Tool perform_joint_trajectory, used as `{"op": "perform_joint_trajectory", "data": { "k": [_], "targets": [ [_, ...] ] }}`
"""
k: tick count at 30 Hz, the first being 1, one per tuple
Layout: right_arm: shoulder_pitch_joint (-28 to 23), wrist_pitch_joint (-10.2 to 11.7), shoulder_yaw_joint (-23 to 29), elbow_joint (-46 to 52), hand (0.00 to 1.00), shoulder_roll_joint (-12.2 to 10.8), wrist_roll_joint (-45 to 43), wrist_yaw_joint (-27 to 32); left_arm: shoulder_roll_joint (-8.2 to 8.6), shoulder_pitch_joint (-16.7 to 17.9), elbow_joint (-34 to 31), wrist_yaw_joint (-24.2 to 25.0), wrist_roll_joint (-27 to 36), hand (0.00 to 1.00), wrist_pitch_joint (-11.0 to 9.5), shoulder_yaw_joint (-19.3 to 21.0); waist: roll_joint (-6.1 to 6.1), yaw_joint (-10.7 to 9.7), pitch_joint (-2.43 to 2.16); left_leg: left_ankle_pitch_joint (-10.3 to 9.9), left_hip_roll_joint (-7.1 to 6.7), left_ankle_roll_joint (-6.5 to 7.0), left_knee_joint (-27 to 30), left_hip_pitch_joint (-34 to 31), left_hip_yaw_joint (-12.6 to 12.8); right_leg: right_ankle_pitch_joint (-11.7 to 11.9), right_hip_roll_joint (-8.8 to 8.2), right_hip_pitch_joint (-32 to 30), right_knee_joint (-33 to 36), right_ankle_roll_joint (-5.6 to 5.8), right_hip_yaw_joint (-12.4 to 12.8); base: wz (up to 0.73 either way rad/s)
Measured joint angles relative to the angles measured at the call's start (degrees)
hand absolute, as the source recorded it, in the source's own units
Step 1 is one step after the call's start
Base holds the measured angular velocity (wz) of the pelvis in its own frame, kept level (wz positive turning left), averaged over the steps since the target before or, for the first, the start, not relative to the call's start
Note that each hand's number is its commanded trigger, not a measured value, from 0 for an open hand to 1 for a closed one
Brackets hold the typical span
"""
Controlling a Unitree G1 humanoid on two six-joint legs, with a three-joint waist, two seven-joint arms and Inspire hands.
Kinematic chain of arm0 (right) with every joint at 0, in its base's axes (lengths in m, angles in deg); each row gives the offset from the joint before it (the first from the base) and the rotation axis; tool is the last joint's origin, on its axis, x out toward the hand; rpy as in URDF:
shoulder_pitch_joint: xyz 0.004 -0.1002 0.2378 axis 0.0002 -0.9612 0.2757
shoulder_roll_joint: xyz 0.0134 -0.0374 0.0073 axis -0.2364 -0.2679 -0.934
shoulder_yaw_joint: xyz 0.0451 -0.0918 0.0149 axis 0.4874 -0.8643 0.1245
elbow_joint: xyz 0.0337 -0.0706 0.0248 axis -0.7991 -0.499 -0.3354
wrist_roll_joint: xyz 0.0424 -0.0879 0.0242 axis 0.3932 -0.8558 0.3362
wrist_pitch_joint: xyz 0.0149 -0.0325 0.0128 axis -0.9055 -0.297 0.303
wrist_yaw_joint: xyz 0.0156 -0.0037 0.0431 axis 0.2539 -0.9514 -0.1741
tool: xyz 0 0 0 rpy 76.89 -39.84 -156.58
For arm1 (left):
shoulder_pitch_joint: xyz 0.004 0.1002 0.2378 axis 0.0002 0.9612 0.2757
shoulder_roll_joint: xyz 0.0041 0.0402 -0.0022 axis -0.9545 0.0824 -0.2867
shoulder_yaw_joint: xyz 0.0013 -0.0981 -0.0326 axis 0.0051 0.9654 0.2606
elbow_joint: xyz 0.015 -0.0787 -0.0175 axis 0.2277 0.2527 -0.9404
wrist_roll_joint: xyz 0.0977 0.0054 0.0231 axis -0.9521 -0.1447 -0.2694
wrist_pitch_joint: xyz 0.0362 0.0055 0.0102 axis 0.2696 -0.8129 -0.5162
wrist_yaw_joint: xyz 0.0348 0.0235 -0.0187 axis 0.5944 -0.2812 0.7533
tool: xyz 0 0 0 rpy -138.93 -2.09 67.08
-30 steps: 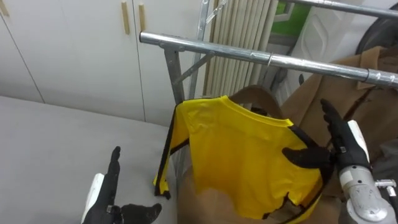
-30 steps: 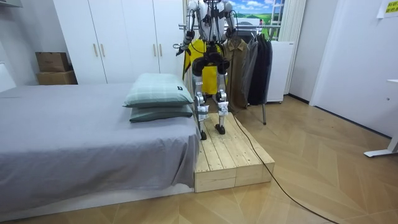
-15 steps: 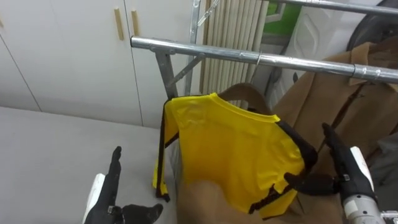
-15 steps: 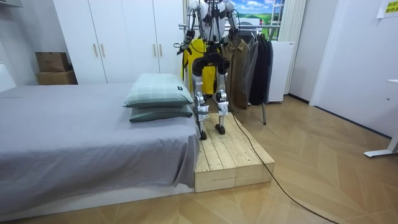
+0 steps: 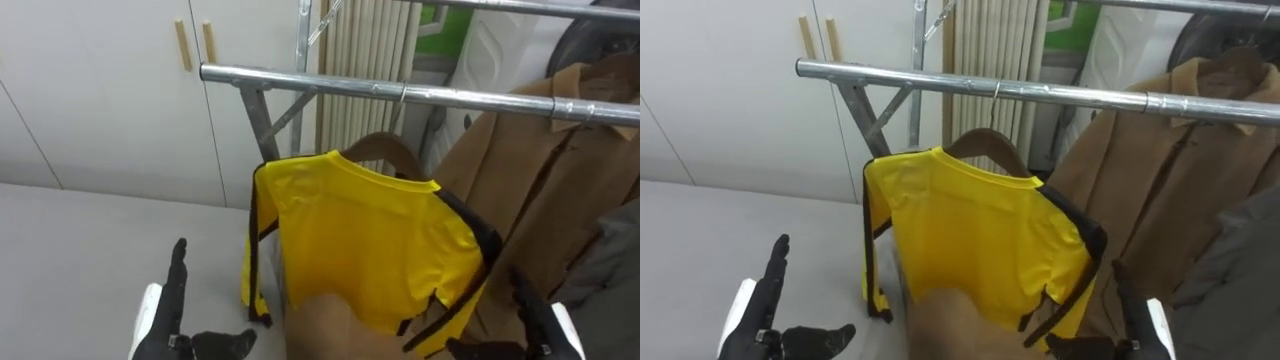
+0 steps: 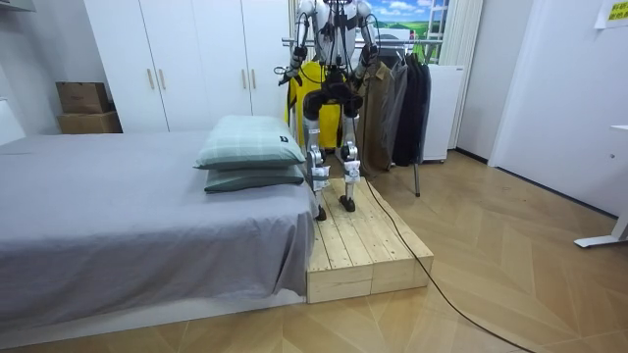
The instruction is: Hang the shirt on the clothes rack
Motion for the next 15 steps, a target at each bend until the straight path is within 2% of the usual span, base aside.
{"op": "perform_joint_trajectory", "data": {
  "k": [3, 5, 10, 15],
  "targets": [
    [-0.1, 1.1, -0.2, -1.7, 0.0, -0.9, 1.2, 0.0, 0.16, 0.5, 0.0, 0.1, 0.0, 0.0, -0.1, -0.2, 0.27, 0.0, -0.12, 0.0, 0.02, 0.0, 0.0, 0.1, -0.1, 0.0, 0.06, 0.2, -0.1, 0.0, 0.0, -0.01],
    [-0.5, 2.0, -0.2, -4.9, 0.0, -2.6, 3.1, -0.6, 0.46, 2.1, 0.0, 0.2, 0.0, 0.0, -0.5, -0.3, 0.65, -0.3, -0.35, 0.0, 0.06, 0.0, 0.0, 0.4, -0.1, 0.0, 0.1, 0.6, -0.1, 0.0, 0.0, 0.0],
    [-0.8, 2.0, 0.0, -12.7, 0.0, -4.6, 6.3, -3.6, 0.6, 4.2, 0.0, 0.2, -0.4, 0.0, -1.0, -0.2, 0.97, -1.1, -0.28, 0.0, 0.04, 0.0, 0.0, 0.4, -0.3, 0.0, 0.05, 0.8, -0.2, 0.0, -0.3, 0.03],
    [-0.7, 2.4, -0.1, -21.1, 0.0, -5.7, 6.3, -5.0, 0.71, 4.4, 0.4, 0.2, -0.9, 0.0, -1.9, 0.0, 0.62, -1.6, -0.05, 0.0, -0.06, 0.0, 0.0, 0.4, -0.4, 0.0, -0.06, 0.8, -0.4, 0.04, -0.4, 0.01]
  ]
}}
